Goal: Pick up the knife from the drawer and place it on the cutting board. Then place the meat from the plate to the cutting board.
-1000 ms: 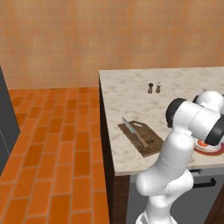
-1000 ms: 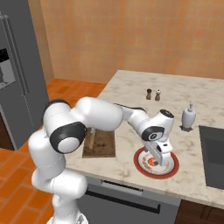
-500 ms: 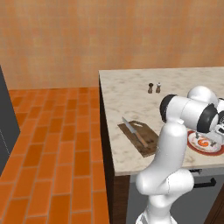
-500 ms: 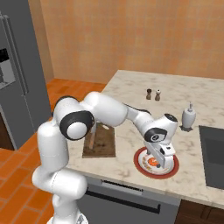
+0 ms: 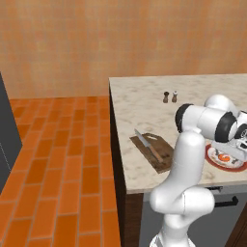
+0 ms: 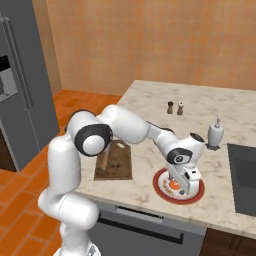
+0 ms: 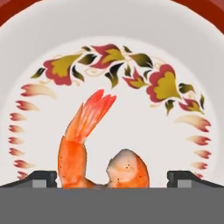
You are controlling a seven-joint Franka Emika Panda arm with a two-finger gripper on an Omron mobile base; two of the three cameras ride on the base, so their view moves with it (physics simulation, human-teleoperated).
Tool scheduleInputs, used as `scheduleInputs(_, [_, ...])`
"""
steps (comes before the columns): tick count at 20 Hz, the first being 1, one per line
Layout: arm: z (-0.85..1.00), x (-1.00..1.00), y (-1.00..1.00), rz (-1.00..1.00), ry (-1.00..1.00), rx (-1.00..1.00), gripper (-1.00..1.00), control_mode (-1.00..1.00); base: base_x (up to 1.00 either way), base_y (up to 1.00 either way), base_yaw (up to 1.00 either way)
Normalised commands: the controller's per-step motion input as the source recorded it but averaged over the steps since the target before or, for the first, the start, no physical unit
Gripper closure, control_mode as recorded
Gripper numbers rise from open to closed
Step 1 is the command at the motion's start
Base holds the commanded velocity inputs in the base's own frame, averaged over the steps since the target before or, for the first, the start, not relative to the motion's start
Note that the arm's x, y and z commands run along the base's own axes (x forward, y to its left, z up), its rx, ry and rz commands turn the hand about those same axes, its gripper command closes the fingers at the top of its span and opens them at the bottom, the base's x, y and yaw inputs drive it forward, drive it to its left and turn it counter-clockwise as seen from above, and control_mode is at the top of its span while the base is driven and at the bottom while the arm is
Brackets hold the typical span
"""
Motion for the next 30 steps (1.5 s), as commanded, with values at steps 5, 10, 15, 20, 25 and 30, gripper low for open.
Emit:
scheduleInputs(5, [-0.17,-0.1,0.05,0.0,0.0,0.0,-1.0,-1.0,0.0,0.0,0.0])
scheduleInputs(10, [-0.01,0.0,0.06,0.0,0.0,0.0,1.0,-1.0,0.0,0.0,0.0])
scheduleInputs(15, [0.0,0.0,0.05,0.0,0.0,0.0,1.0,-1.0,0.0,0.0,0.0])
scheduleInputs(20, [0.03,0.0,0.01,-0.01,0.0,0.0,1.0,-1.0,0.0,0.0,0.0])
scheduleInputs(25, [0.76,0.0,0.6,0.0,0.0,0.0,1.0,-1.0,0.0,0.0,0.0])
scheduleInputs(30, [0.98,0.07,0.98,0.0,0.0,0.0,1.0,-1.0,0.0,0.0,0.0])
